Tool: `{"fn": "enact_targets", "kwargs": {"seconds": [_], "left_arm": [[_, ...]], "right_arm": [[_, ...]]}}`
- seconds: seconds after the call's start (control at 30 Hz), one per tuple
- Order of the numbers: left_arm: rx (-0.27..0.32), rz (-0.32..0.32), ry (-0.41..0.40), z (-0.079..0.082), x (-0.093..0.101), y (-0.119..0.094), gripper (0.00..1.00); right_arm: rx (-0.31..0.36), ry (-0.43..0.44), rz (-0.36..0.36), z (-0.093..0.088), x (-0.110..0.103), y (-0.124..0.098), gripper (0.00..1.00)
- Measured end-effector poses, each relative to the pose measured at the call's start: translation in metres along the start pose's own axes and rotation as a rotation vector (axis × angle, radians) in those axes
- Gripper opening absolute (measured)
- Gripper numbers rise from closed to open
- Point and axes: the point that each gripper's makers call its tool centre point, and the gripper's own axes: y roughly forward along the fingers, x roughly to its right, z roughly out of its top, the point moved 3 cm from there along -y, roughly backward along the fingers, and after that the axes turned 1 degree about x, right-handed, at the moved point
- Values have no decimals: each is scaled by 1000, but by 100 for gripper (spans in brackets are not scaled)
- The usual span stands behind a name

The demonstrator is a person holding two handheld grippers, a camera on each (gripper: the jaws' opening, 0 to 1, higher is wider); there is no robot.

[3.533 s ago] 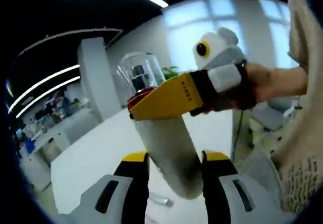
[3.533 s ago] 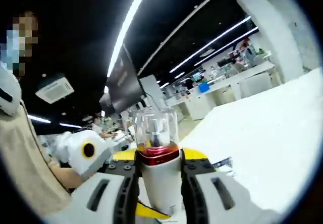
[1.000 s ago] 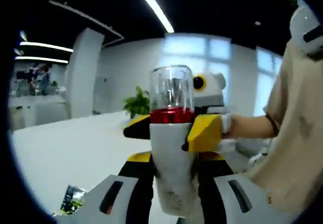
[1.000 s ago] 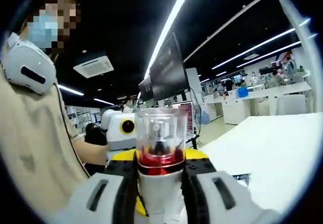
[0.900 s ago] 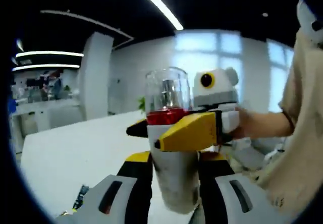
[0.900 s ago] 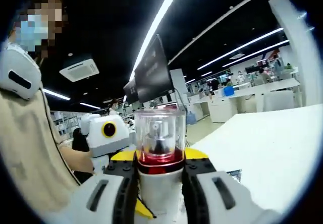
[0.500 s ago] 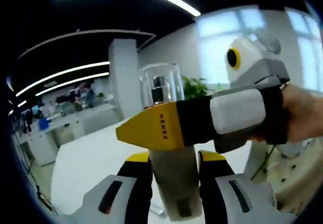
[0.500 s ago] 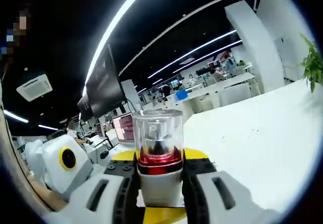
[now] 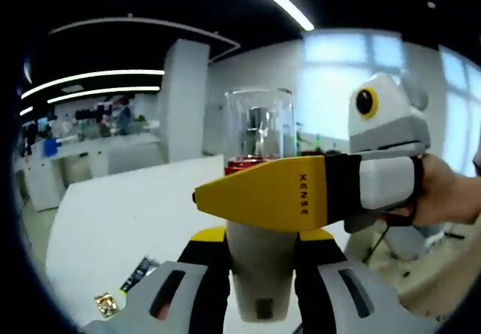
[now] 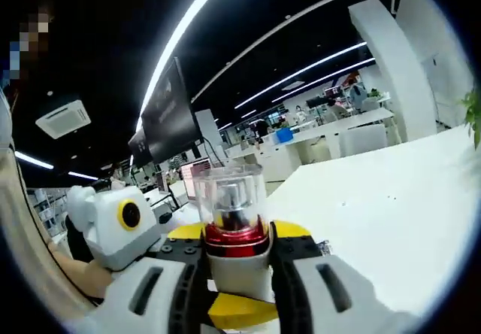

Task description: Arrange the skincare products in the storage area until every visible bottle or jar stands upright without overlapping.

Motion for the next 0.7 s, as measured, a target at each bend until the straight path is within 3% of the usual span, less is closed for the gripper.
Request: {"fn": "enact_targets", "kwargs": {"seconds": [0.2, 0.4, 0.53, 0.7], "left_arm": [[1, -135, -3, 0, 4, -9, 28], [-1, -225, -32, -2, 8, -16, 28], [-6, -271, -22, -1, 10, -19, 28], [17, -338, -33, 7, 12, -25, 28]], "right_arm": [[-84, -124, 169, -2, -12, -6, 33], [-156, -181, 252, -5, -19, -8, 33], [-173, -210, 292, -5, -22, -8, 33], [-146, -202, 372, 3, -28, -10, 32]]}}
